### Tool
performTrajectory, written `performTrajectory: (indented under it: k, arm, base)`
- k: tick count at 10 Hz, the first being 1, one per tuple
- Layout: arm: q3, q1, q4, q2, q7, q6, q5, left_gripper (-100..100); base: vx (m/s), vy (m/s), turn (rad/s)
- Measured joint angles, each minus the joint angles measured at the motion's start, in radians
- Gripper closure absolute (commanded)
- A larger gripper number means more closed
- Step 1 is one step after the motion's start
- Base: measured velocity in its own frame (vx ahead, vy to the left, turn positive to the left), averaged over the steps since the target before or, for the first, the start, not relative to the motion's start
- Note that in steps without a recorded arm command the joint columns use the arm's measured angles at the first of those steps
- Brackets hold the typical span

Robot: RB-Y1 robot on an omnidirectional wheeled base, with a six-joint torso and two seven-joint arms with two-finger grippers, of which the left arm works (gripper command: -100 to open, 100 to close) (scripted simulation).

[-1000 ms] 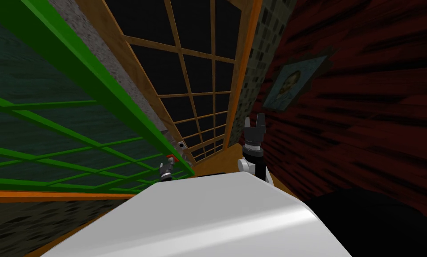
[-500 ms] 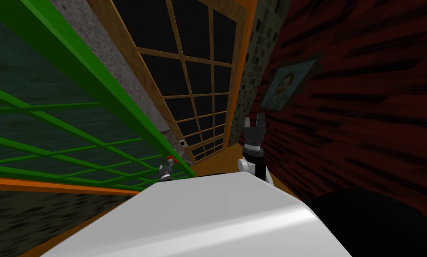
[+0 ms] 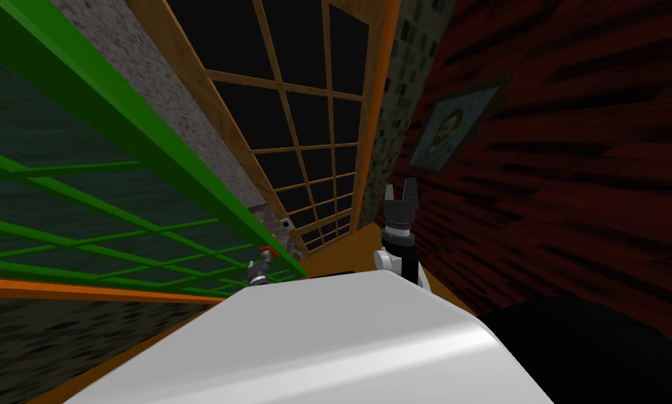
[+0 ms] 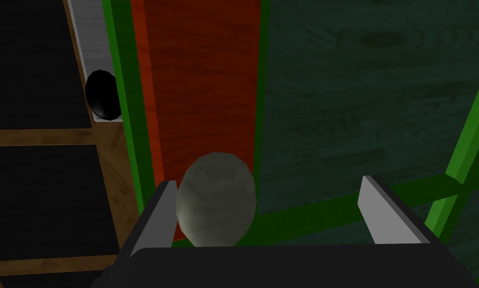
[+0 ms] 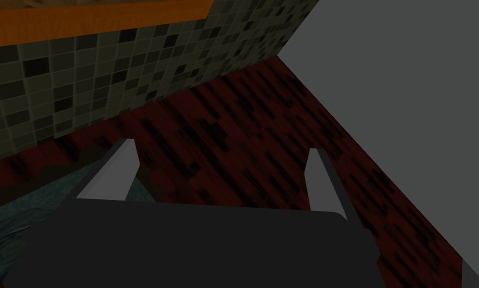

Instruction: Pull the door open

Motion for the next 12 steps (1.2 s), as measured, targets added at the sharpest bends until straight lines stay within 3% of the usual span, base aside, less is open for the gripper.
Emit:
performTrajectory:
  k: [1, 3, 4, 6, 8, 9, 11, 12]
  arm:
    - [0.003, -0.009, 0.024, 0.004, -0.004, -0.006, 0.001, 100]
    - [0.003, 0.000, 0.024, 0.003, 0.007, -0.002, 0.005, 100]
    - [0.000, 0.019, 0.001, -0.004, 0.013, 0.002, 0.005, 100]
    - [0.008, 0.004, 0.054, 0.004, 0.007, -0.032, 0.009, 100]
    - [-0.001, 0.027, -0.006, -0.005, 0.029, 0.010, 0.011, 100]
    - [0.007, -0.012, 0.077, 0.023, 0.039, -0.024, 0.021, 100]
    - [0.003, 0.020, 0.037, 0.010, 0.048, -0.016, 0.019, 100]
    - [0.000, 0.036, 0.001, -0.003, 0.049, 0.004, 0.017, 100]
  base:
    - [-0.048, 0.000, -0.016]
    - [-0.059, -0.014, 0.019]
    - [-0.021, -0.006, 0.043]
    - [-0.003, 0.003, 0.005]
    - [-0.078, -0.015, -0.011]
    - [-0.041, -0.015, 0.031]
    - [-0.019, 0.004, 0.008]
    - [-0.005, -0.007, -0.010]
